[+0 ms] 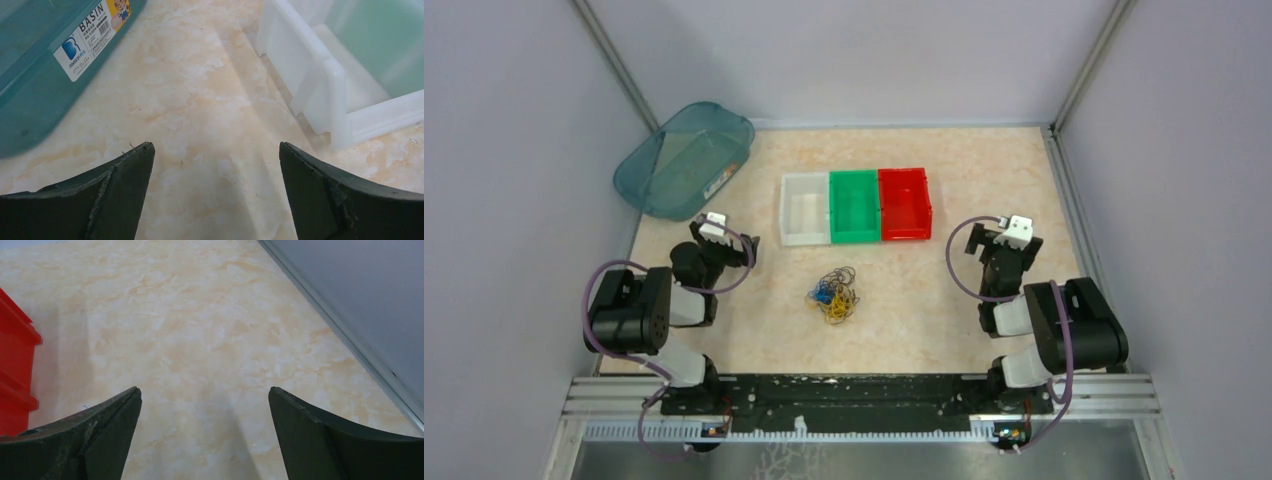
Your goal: Untangle the cables
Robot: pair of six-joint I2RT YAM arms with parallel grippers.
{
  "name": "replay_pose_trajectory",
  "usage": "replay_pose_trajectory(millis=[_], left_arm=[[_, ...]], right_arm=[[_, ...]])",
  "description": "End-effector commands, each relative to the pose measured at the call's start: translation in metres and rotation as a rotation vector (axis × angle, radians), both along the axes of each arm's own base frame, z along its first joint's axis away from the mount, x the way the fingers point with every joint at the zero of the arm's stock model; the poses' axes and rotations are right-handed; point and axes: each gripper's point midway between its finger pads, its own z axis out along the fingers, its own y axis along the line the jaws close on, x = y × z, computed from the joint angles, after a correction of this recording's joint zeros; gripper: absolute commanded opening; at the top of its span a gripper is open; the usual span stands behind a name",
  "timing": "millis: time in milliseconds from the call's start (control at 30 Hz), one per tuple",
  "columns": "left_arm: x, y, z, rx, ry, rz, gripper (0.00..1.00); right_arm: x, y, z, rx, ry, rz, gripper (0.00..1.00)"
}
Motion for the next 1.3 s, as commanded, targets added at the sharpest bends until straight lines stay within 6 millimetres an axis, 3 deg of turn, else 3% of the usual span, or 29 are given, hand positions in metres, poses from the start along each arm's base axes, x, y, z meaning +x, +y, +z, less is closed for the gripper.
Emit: replay_pose_trajectory(millis=[0, 333, 433, 533, 667, 833, 933, 1100, 1267], left_arm=[[0.005, -0.005, 0.014, 0.005, -0.059, -0.024, 1.00], [0.005, -0.005, 0.014, 0.004, -0.057, -0.024, 1.00], [0.003, -0.002, 0.024, -0.019, -0.089, -0.009, 1.00], [0.014, 0.000, 0.028, -0.014, -0.011, -0.007, 1.00], [0.026, -0.001, 0.041, 0.054, 0.142, -0.058, 1.00], [0.015, -0.010, 0.060, 0.057, 0.246, -0.141, 1.00], [0.001, -0.023, 0.068, 0.044, 0.303, -0.235, 1.00], [-0.027, -0.047, 0.075, 0.045, 0.383, -0.440, 1.00], [-0.060, -0.070, 0.069, 0.036, 0.431, -0.616, 1.00]], right_arm=[[0.009, 0.001, 0.018, 0.013, -0.066, 0.007, 0.99], [0.007, -0.005, 0.018, 0.030, -0.067, -0.023, 0.99], [0.005, -0.002, 0.025, 0.024, -0.090, 0.001, 0.99], [-0.006, -0.015, 0.032, 0.040, -0.073, -0.114, 0.99], [-0.005, -0.015, 0.063, 0.116, -0.069, -0.144, 0.99], [-0.011, -0.003, 0.092, 0.284, -0.096, -0.120, 0.99], [-0.016, 0.003, 0.095, 0.452, -0.120, -0.112, 0.99], [-0.007, 0.072, 0.117, 0.480, -0.058, 0.301, 0.98], [-0.019, 0.160, 0.098, 0.409, 0.150, 0.590, 0.88]])
